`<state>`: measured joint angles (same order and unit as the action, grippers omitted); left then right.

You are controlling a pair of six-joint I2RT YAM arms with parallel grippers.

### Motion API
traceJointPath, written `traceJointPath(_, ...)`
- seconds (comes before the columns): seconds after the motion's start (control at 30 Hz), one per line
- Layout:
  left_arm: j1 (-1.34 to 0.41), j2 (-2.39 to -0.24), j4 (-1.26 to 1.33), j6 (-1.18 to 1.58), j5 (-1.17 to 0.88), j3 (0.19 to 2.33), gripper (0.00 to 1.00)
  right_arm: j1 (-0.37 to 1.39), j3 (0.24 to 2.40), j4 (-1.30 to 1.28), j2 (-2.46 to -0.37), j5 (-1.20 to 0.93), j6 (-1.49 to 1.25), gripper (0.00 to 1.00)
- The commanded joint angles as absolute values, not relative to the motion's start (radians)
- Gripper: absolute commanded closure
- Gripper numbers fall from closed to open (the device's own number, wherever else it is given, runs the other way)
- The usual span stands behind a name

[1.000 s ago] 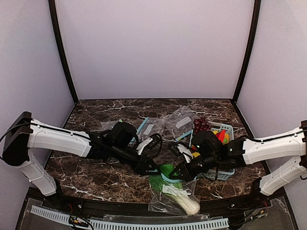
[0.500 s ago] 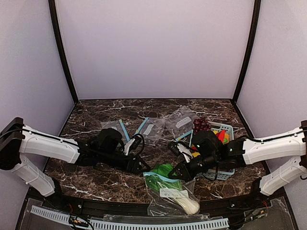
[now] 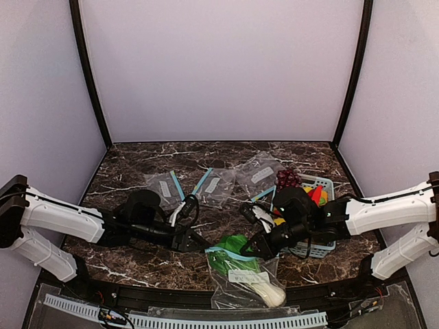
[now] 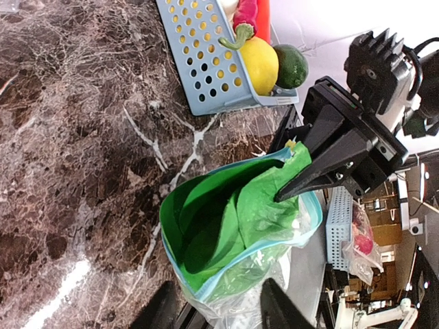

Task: Place the food in the zip-top bag and seal the zipper
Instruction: Adjust the zipper food storage bag at the center of the board.

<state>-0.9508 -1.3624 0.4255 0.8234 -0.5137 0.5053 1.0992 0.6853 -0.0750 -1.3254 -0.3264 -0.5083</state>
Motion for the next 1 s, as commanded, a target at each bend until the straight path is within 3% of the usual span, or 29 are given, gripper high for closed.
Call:
traceJointPath(0.0,-0.952,-1.353,0.454,0.816,-0.560,0.503,0.65,1.096,0.704,-0.057,-1.340,-0.336,-0.497,1.00)
traceJointPath(0.1,-0.953,-1.367,0.453,0.816,-0.569,0.509,0.70,1.097,0.706,-0.059,-1.338,-0.334,-0.498,1.00)
traceJointPath(0.4,-0.962,-1.390,0.424,0.814,-0.550,0.514,0.65,1.097,0.706,-0.060,-1.339,-0.336,-0.499,1.00)
traceJointPath(0.53,-0.968,-1.405,0.431,0.814,-0.552,0.519,0.67,1.097,0.709,-0.061,-1.340,-0.336,-0.497,1.00)
traceJointPath(0.7,-0.973,-1.430,0.416,0.815,-0.552,0.527,0.74,1.096,0.708,-0.060,-1.341,-0.337,-0.496,1.00)
traceJointPath(0.87,-0.976,-1.432,0.463,0.827,-0.552,0.518,0.95,1.096,0.704,-0.061,-1.341,-0.349,-0.494,1.00)
traceJointPath(0.97,-0.976,-1.429,0.477,0.819,-0.551,0.516,0.99,1.096,0.705,-0.056,-1.344,-0.385,-0.481,1.00)
